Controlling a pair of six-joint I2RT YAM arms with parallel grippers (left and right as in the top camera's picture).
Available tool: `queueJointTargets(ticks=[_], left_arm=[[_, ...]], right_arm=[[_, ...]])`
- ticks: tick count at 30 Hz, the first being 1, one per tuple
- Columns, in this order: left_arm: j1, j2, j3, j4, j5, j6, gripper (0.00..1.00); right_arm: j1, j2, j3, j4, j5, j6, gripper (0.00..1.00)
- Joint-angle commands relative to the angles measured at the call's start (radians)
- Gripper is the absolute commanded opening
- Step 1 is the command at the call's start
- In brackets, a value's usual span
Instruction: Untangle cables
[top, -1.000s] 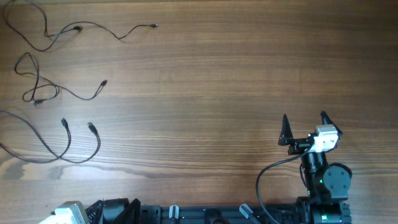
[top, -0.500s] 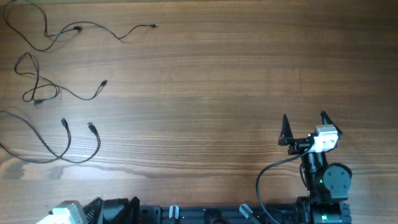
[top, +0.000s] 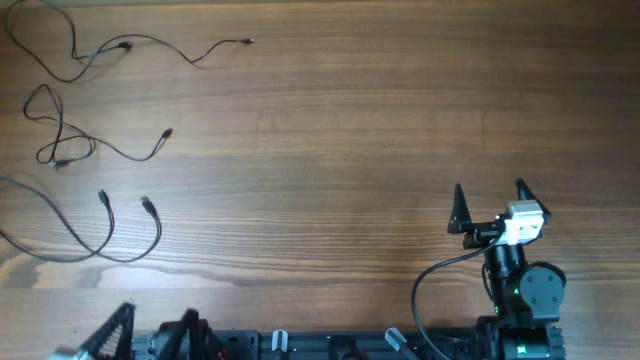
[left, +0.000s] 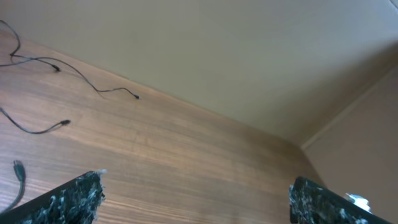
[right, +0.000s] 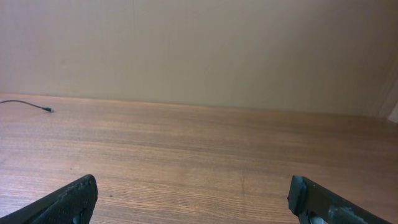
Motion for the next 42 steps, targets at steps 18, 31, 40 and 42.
queueJointTargets(ticks=[18,31,40,42], left_arm=[[-0.122,-0.156,-0.340,0.322,-0.301,0.188,1.00],[-0.055,-0.157,-0.636,0.526,-0.300,0.185,1.00],[-0.052,-0.157,-0.899,0.826,-0.300,0.185,1.00],[-0.052,-0.157,-0.949,0.904,-0.295,0.185,1.00]], right_arm=[[-0.005,-0.007,-0.003,0.002,-0.001,0.016,1.00],[-0.005,-0.007,-0.003,0.002,-0.001,0.017,1.00],[-0.005,-0.007,-0.003,0.002,-0.001,0.016,1.00],[-0.005,-0.007,-0.003,0.002,-0.001,0.016,1.00]])
